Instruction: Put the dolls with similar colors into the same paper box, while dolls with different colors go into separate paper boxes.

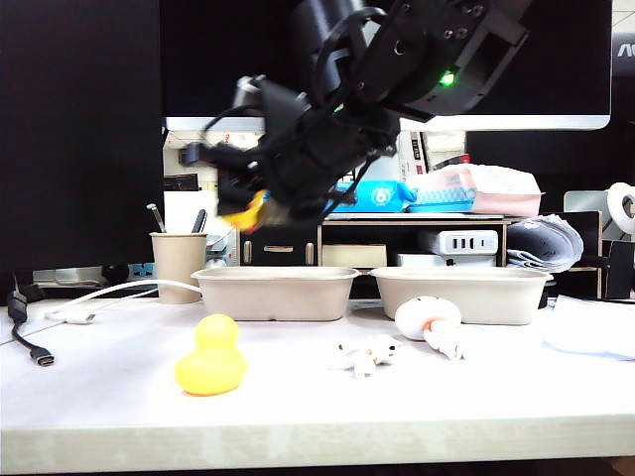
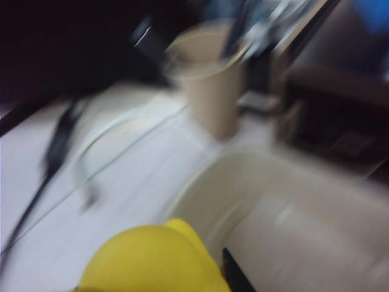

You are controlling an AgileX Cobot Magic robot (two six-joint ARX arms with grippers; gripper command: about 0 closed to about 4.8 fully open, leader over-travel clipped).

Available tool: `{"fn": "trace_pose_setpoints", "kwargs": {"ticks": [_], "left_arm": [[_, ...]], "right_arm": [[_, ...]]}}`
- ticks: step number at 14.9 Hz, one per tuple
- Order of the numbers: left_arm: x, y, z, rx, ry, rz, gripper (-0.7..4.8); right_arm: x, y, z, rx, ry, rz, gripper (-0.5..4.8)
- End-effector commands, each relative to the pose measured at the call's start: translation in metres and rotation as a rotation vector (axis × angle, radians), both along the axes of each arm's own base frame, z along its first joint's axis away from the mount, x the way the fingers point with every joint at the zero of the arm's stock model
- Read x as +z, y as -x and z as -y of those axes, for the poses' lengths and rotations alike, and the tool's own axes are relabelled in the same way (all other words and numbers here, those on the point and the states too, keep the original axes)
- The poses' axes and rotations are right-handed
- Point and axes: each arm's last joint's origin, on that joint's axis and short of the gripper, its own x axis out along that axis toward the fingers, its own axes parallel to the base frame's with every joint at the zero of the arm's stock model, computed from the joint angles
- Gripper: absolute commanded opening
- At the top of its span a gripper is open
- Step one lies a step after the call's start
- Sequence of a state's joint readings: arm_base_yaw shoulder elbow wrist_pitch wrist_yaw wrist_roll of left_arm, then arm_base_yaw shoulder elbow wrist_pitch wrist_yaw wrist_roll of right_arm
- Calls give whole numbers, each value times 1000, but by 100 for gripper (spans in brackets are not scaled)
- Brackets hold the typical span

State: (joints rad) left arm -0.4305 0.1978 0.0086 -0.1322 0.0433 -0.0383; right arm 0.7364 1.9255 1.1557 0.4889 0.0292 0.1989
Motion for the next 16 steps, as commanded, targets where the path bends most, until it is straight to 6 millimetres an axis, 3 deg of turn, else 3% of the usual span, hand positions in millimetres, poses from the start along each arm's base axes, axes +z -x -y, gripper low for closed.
{"fn": "trace_pose_setpoints", "kwargs": {"ticks": [1, 4, 6, 10, 11, 13, 16], "left_arm": [[1, 0, 0, -2, 0, 8, -5], [1, 0, 0, -2, 0, 8, -5], [1, 0, 0, -2, 0, 8, -5], [1, 0, 0, -2, 1, 8, -5], [1, 0, 0, -2, 0, 8, -5], [1, 0, 0, -2, 0, 7, -5], [1, 0, 0, -2, 0, 8, -5]], "right_arm": [[9, -28, 1, -34, -14, 39, 206], [3, -59, -7, -8, 0, -4, 208], [1, -68, -13, -1, 13, -26, 211], [-10, -69, -19, 45, 29, -66, 215], [-11, -68, -19, 45, 38, -78, 301], [-11, -68, -19, 60, 32, -81, 328], [13, -63, -11, 98, 17, -101, 327]]}}
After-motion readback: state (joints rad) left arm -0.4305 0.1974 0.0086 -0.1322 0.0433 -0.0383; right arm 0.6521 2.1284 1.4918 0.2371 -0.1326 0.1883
